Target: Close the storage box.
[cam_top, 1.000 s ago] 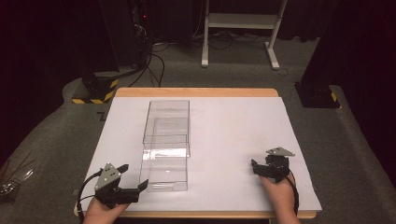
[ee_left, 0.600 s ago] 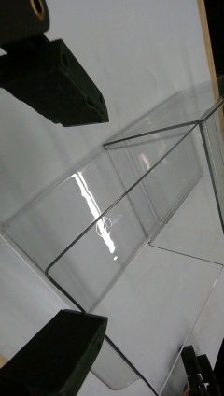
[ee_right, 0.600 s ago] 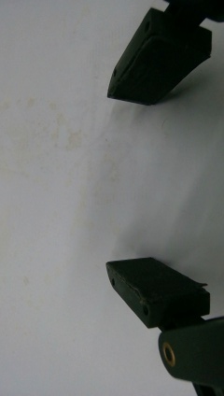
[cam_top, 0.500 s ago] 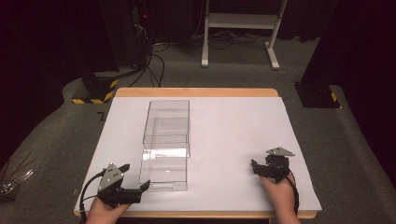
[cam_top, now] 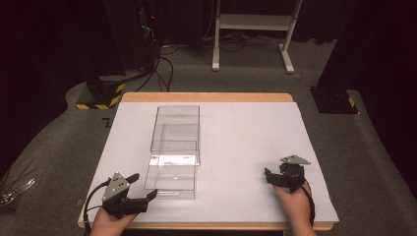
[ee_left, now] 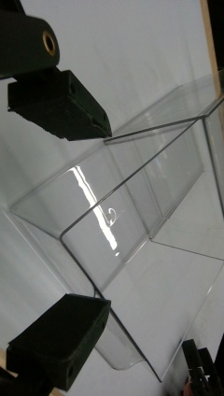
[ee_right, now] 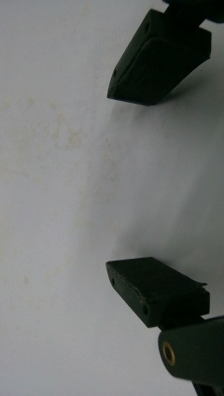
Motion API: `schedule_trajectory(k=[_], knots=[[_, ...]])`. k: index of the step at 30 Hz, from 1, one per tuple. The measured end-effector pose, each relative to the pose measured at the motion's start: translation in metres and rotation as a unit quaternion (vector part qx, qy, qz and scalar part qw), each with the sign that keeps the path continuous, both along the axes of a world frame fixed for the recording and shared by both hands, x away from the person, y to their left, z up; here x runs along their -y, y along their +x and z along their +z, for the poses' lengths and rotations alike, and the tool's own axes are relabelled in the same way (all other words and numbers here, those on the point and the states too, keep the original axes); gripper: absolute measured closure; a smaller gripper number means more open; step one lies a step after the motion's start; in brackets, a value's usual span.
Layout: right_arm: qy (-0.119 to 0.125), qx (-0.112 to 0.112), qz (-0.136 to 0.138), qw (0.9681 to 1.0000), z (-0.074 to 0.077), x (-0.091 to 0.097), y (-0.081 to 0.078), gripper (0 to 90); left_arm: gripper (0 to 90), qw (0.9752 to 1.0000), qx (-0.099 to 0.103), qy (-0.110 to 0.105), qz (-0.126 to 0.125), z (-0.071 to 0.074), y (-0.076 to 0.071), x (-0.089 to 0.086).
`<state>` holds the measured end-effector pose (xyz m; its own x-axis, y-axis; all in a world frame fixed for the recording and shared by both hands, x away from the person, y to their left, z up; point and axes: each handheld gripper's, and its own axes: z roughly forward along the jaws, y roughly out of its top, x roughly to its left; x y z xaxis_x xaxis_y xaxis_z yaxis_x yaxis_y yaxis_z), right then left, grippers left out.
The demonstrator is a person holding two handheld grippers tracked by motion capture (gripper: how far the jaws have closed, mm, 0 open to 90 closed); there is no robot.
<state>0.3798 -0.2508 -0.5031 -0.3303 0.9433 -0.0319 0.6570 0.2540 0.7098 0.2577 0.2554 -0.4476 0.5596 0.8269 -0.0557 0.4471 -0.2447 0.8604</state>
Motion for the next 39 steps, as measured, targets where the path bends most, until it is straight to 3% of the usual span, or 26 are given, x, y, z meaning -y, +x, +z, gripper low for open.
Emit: schedule_trajectory(k=[6, 15, 24, 32, 37, 39], knots=[[0.0, 0.001, 0.001, 1.0, 0.0, 0.0, 0.0, 15.5, 15.7, 1.0, 0.003, -0.001, 0.002, 0.0, -0.002, 0.001], [0.0, 0.0, 0.0, 1.0, 0.0, 0.0, 0.0, 15.8, 17.9, 0.9999, -0.009, -0.01, -0.006, -0.002, -0.001, -0.001], [0.0, 0.0, 0.0, 1.0, 0.0, 0.0, 0.0, 15.8, 18.7, 0.9999, 0.01, -0.002, 0.013, -0.002, -0.002, 0.004], [0.0, 0.0, 0.0, 1.0, 0.0, 0.0, 0.0, 15.8, 21.0, 0.9987, 0.027, -0.002, 0.043, -0.004, 0.008, 0.002], [0.0, 0.0, 0.0, 1.0, 0.0, 0.0, 0.0, 15.8, 21.9, 0.9988, 0.024, -0.013, 0.041, -0.006, 0.012, 0.002], [0.0, 0.0, 0.0, 1.0, 0.0, 0.0, 0.0, 15.8, 22.6, 0.9991, 0.023, -0.003, 0.035, -0.006, 0.01, 0.002]])
